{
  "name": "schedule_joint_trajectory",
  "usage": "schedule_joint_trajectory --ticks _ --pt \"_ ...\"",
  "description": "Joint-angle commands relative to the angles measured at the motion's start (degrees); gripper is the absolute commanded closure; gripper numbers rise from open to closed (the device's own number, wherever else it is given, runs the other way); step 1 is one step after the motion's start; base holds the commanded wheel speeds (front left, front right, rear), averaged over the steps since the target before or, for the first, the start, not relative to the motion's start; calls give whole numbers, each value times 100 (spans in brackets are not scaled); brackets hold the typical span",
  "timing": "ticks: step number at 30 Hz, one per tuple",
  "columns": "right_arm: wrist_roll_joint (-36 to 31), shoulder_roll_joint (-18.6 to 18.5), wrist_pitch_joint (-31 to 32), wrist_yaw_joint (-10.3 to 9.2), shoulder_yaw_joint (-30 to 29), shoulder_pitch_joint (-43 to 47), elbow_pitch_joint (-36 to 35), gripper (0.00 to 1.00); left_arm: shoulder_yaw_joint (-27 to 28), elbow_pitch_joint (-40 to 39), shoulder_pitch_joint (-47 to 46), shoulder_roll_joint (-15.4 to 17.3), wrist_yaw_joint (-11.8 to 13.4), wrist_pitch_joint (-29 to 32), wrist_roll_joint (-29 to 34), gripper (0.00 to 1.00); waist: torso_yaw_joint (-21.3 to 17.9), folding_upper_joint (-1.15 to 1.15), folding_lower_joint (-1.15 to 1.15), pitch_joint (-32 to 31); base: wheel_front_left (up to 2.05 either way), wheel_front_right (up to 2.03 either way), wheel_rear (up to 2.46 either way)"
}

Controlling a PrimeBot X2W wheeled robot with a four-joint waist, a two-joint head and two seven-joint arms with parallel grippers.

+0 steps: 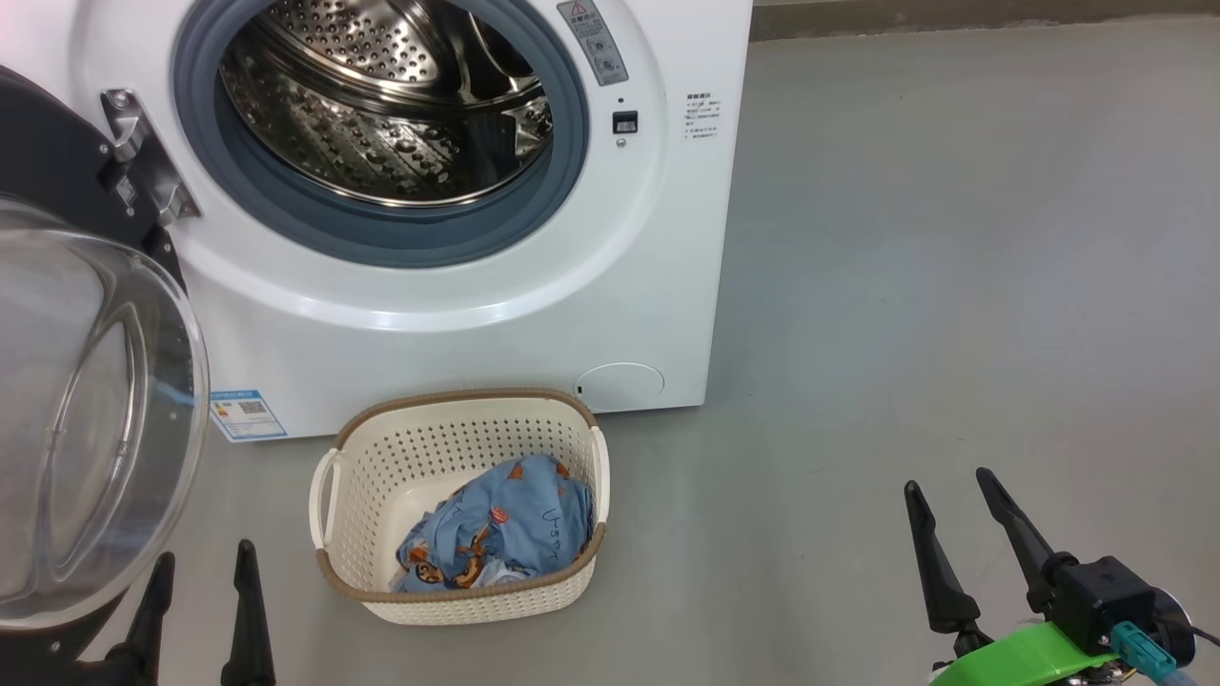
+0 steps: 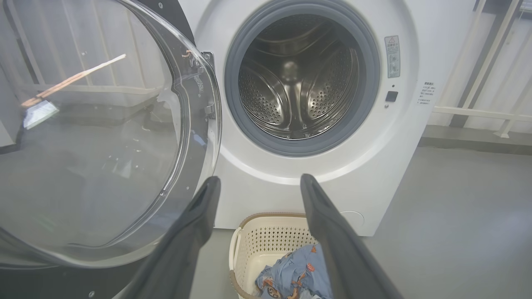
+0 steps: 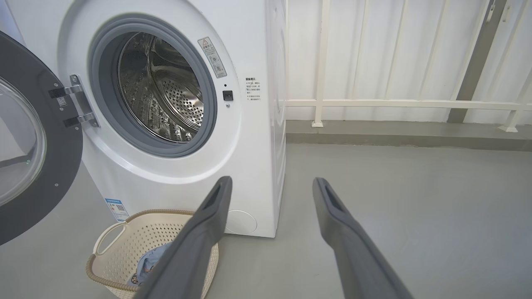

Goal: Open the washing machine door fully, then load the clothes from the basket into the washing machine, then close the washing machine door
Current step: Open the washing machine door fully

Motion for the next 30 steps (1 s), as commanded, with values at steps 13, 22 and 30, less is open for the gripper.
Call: schedule_joint_trajectory --ticks 13,22,30 --pt "12 -17 -27 9 150 -120 -71 0 113 -186 -106 70 -14 -36 24 0 -1 0 0 6 0 0 0" --pt "16 -17 -27 9 157 -130 -98 0 87 -186 -92 65 -14 -36 8 0 23 0 0 -22 0 0 0" --pt "10 -17 -27 9 199 -122 -95 0 78 -222 -37 80 -14 -36 6 0 -17 0 0 -43 0 0 0"
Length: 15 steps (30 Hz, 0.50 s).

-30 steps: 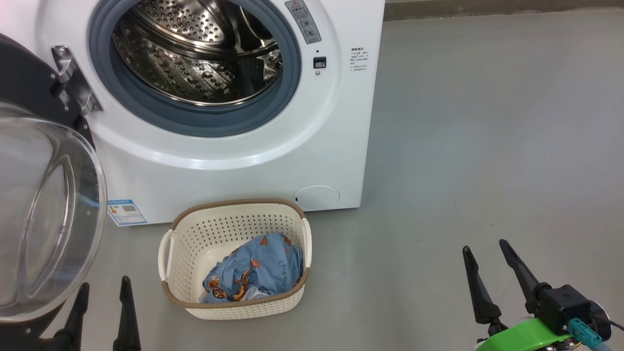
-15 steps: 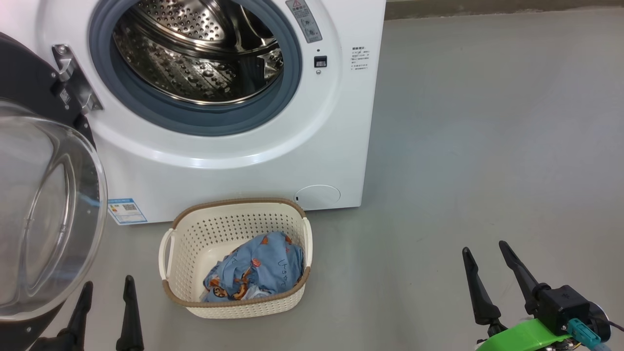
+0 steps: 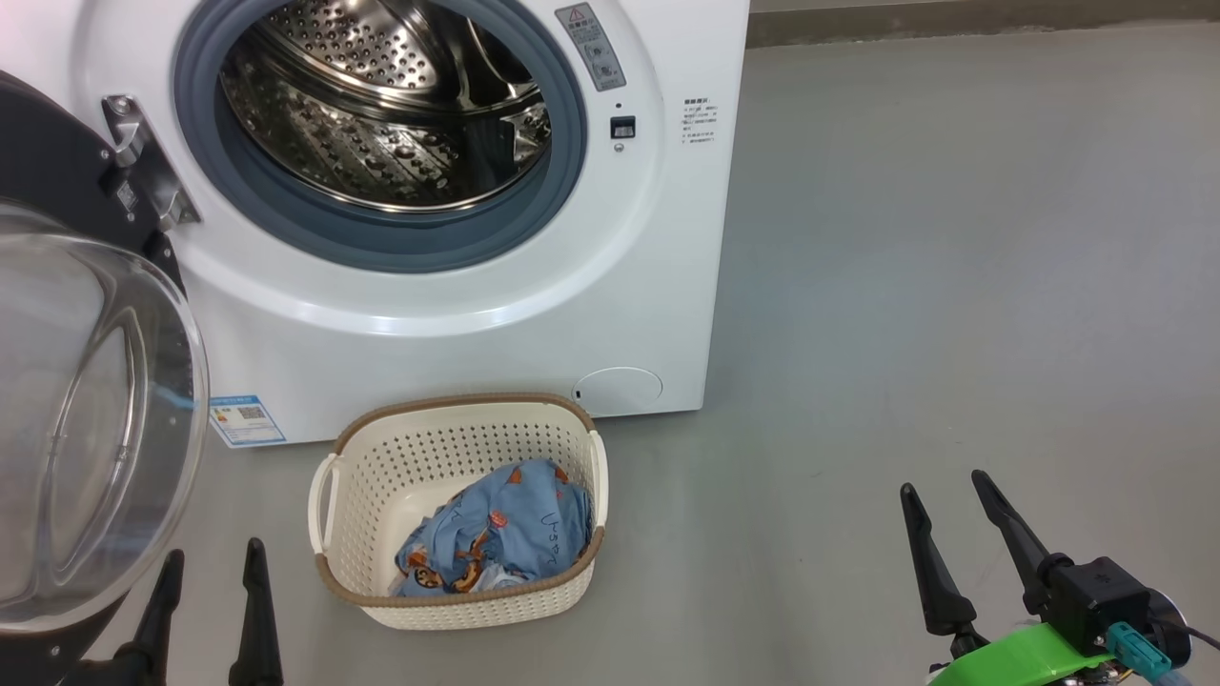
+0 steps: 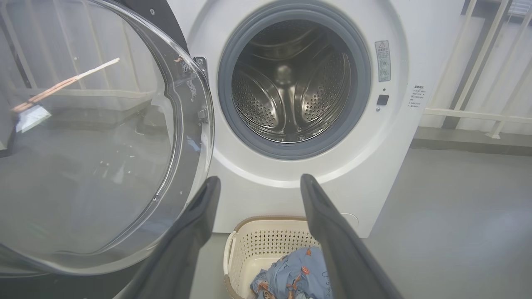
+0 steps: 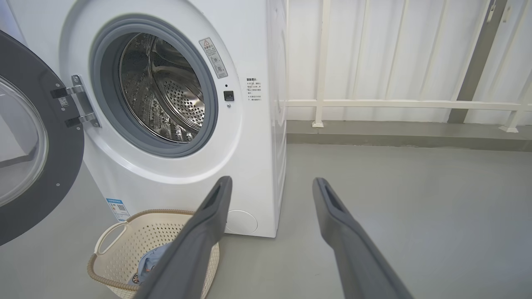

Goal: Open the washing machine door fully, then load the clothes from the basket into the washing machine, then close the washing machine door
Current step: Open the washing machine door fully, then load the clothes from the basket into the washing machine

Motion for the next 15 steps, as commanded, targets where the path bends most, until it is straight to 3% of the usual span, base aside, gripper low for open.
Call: schedule_joint_trajectory --ticks 1,10,15 --pt "12 -17 -27 9 159 -117 -138 0 167 -161 -35 81 -14 -36 8 0 -7 0 0 -9 0 0 0" --pt "47 -17 -27 9 182 -103 -95 0 199 -128 -34 85 -14 -36 97 0 2 0 0 -41 4 -4 0" --pt "75 -17 -27 9 196 -113 -92 0 224 -95 -43 71 -14 -36 122 0 21 0 0 -34 66 -66 0"
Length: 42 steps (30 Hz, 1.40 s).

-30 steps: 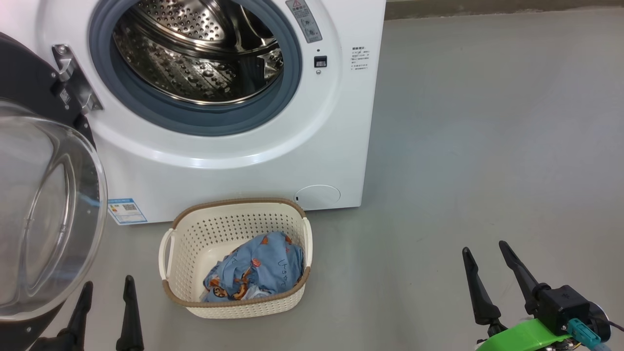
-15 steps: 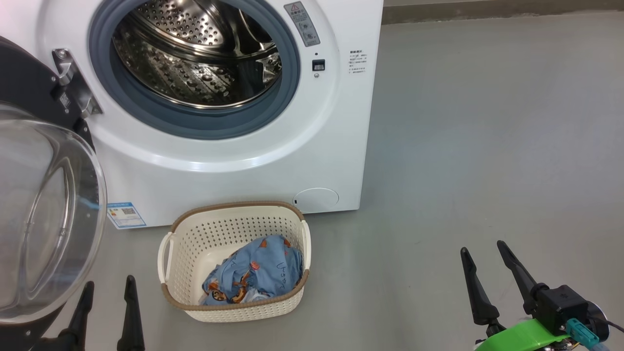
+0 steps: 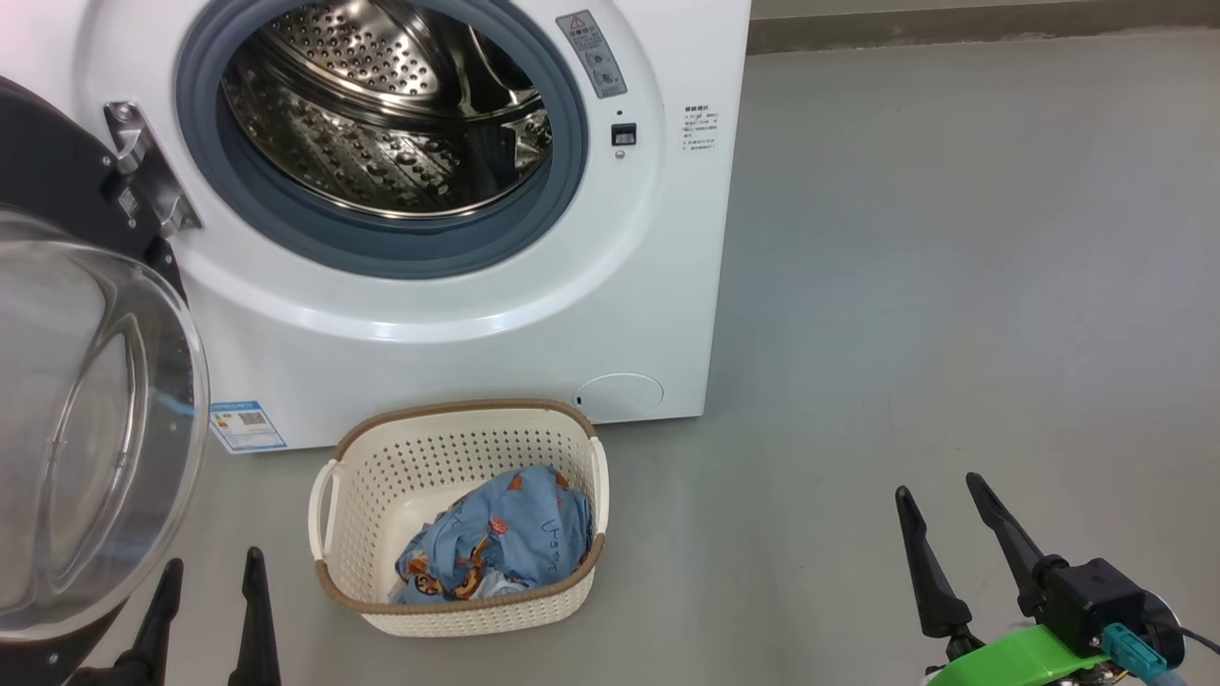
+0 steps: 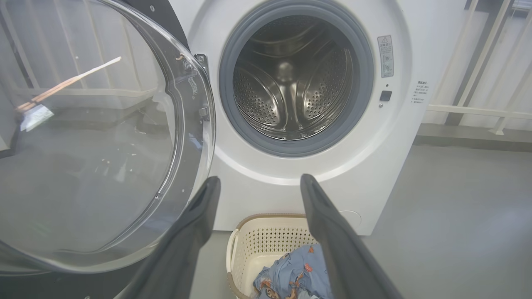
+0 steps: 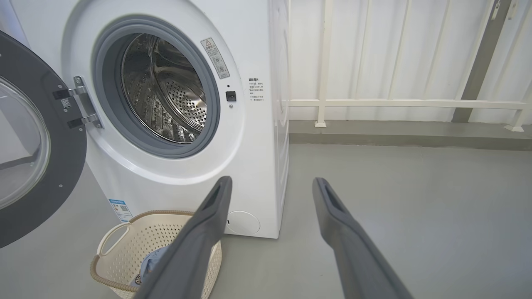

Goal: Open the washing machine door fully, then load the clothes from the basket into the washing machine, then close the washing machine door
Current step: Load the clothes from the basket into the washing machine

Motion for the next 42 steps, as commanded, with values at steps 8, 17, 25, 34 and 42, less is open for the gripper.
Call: schedule_joint_trajectory --ticks 8,17,25,34,42 --pt "72 -17 -27 9 184 -130 -150 0 219 -126 -168 54 -14 -36 41 0 33 0 0 82 154 -154 0" --pt "95 -17 -27 9 195 -186 -153 0 314 -200 -255 35 -4 -36 47 0 56 0 0 199 189 -188 -1" --pt "83 -17 -27 9 191 -216 -108 0 323 -135 -282 21 -9 -36 17 0 74 0 0 266 83 -83 0" --pt "96 -17 -27 9 197 -236 -59 0 156 -208 -274 16 -12 -36 -12 0 88 0 0 281 3 -3 0" --pt "103 -17 -27 9 201 -226 -23 0 8 -233 -219 35 -13 -36 -63 0 80 0 0 260 0 0 0"
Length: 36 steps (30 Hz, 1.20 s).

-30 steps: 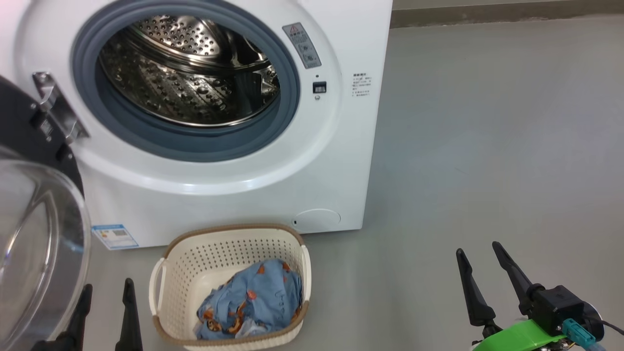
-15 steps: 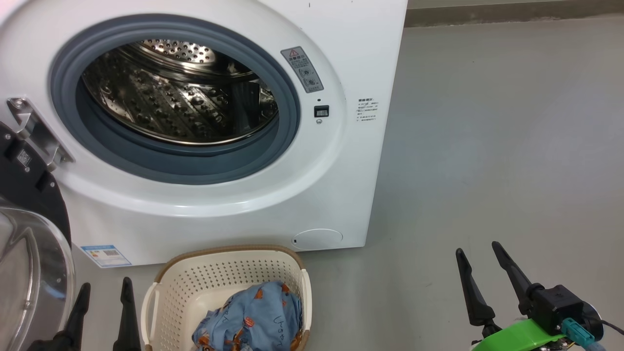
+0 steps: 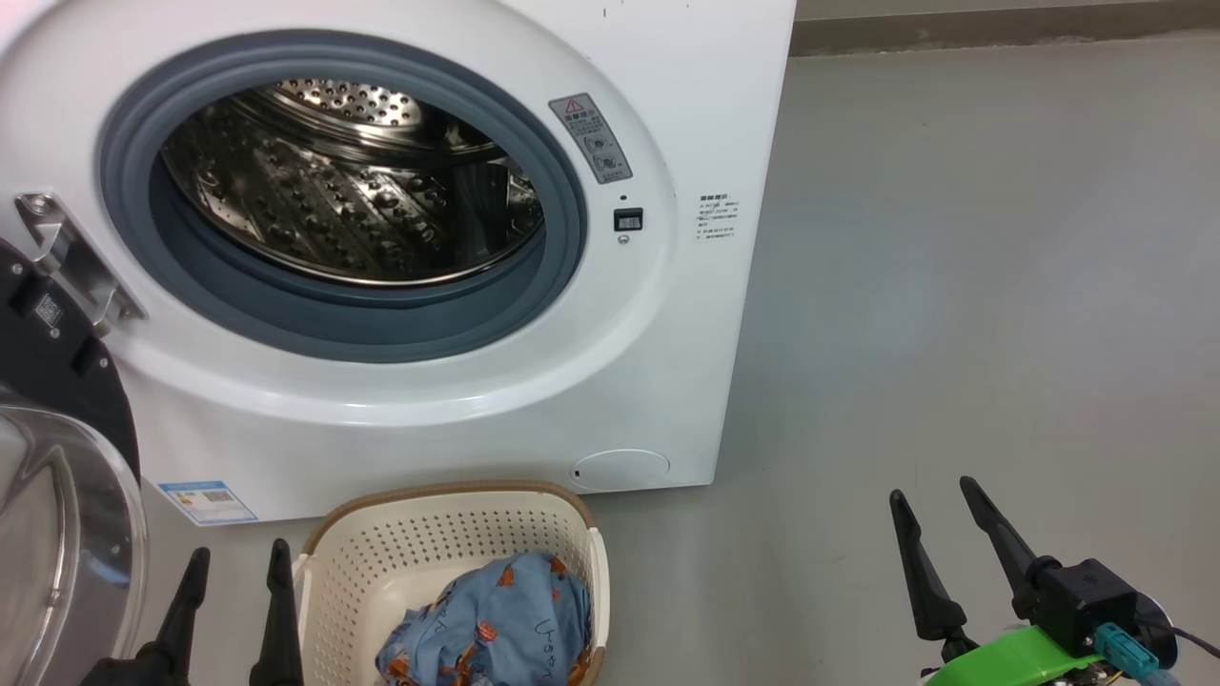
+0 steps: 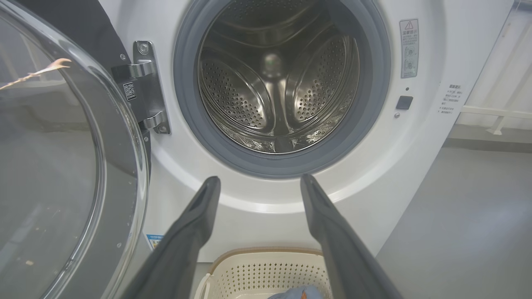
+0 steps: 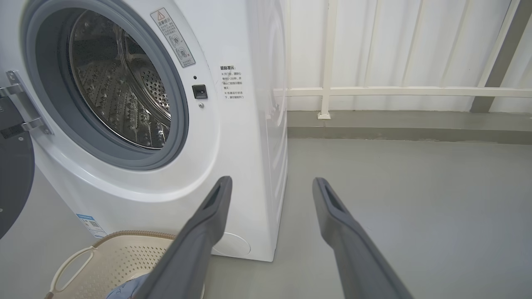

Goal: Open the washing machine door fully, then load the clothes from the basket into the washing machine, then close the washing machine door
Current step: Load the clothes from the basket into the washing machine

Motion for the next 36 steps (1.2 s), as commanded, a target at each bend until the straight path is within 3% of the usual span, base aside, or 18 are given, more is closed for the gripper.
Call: schedule_joint_trajectory --ticks 1,36 --pt "72 -17 -27 9 152 -200 -109 0 160 -176 -178 80 -13 -36 -35 0 2 0 0 -5 0 0 0" --pt "113 -17 -27 9 179 -130 -6 0 25 -89 -108 89 -14 -36 -153 0 -24 0 0 -143 0 0 0"
